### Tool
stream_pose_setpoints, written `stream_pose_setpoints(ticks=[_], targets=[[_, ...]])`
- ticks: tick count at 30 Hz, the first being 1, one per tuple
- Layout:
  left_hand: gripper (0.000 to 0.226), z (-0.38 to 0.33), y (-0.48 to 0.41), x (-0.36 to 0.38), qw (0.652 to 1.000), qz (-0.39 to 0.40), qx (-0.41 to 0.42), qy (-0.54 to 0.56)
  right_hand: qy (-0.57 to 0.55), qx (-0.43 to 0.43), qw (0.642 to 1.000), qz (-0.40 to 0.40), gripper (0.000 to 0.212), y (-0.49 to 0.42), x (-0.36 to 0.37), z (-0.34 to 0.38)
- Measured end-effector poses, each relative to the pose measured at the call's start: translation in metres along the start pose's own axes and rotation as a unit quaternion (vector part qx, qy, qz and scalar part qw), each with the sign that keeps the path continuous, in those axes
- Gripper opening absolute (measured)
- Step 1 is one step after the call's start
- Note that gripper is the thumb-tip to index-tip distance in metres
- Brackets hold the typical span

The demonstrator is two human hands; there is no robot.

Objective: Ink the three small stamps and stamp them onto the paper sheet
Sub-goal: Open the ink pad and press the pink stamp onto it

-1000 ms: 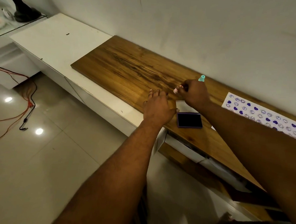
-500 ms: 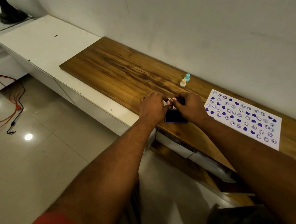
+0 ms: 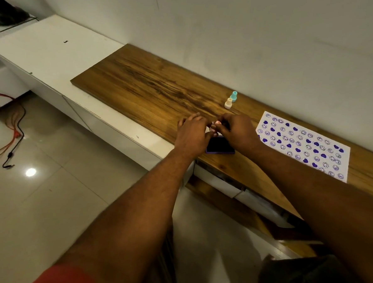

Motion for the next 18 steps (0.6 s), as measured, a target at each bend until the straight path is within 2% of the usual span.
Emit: stream_pose_setpoints(ticks=[9, 18], targets=[[0.032, 0.006, -0.002, 0.004, 1.000, 0.012, 0.013, -0.020, 0.011, -0.030, 0.999, 0.017, 0.024, 0.008, -0.001, 0.001], [0.032, 0.054, 0.001, 0.004, 0.992, -0.026, -0.111, -0.049, -0.043, 0.002, 0.999, 0.014, 0.030, 0.030, -0.007, -0.016]])
Point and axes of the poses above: each hand's wrist, its own y-axis away from the middle knuckle, its own x-axis out of the palm, z = x × y, the point moved 8 cm from there along -y, towards the middle knuckle, and after that the axes turned 12 degrees about -x, right-handed, at the moved point
